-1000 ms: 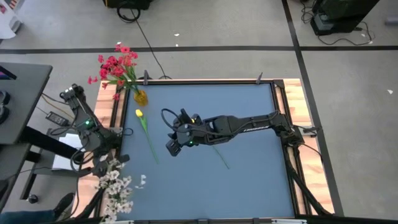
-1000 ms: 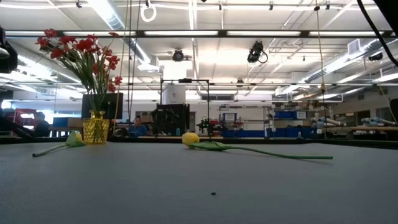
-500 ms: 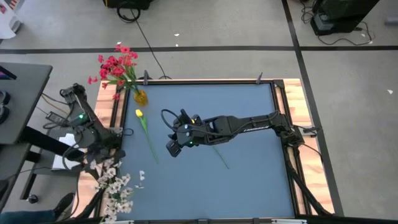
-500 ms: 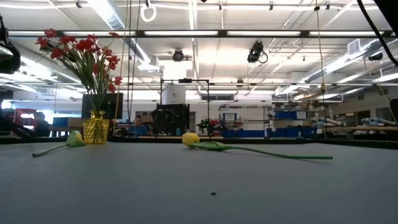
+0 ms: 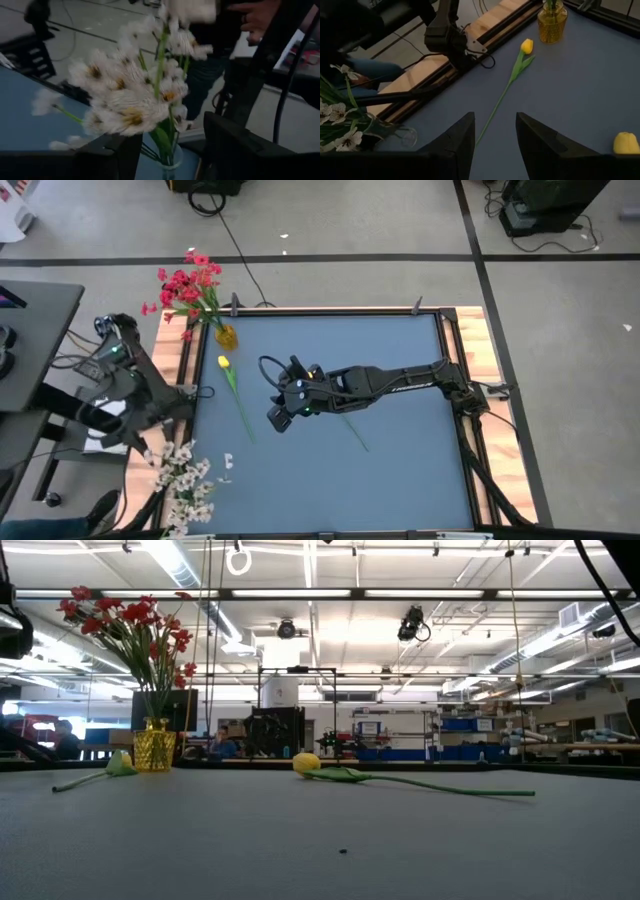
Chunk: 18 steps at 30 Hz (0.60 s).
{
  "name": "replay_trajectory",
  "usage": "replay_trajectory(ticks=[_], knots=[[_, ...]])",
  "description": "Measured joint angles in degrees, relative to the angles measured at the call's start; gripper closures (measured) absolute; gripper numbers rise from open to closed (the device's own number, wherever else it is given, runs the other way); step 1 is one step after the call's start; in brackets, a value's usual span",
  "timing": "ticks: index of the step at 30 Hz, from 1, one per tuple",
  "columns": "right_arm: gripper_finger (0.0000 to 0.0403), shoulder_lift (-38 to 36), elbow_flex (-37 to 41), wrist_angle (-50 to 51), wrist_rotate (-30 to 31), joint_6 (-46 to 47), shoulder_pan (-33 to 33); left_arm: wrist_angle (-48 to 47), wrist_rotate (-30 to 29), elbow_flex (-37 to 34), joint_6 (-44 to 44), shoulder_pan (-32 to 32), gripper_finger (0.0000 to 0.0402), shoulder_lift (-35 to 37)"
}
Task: Sort flowers into vase by color
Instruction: Put the white flowers into the transparent vase, then put the right yellow flower into the transparent vase
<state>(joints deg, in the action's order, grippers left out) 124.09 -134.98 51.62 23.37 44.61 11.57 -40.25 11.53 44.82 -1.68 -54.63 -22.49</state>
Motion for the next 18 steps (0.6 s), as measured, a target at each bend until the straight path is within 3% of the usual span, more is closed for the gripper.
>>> replay_trajectory(ticks=[3, 9, 18], knots=[[0.0251, 0.00, 0.00, 0.19, 0.21, -0.20, 0.00, -2.77, -3.06, 2.93, -0.05, 0.00, 0.0186, -0.01], [0.0251, 0.00, 0.00, 1.54, 1.22, -0.21, -0.02, -5.42, -14.63, 9.21, -0.55, 0.02, 0.0186, 0.03], [0.0251, 0.02, -0.02, 12.96, 5.57, 10.08, -2.23, -5.35, -36.52, 15.65, -6.50, 0.09, 0.0203, -0.48]])
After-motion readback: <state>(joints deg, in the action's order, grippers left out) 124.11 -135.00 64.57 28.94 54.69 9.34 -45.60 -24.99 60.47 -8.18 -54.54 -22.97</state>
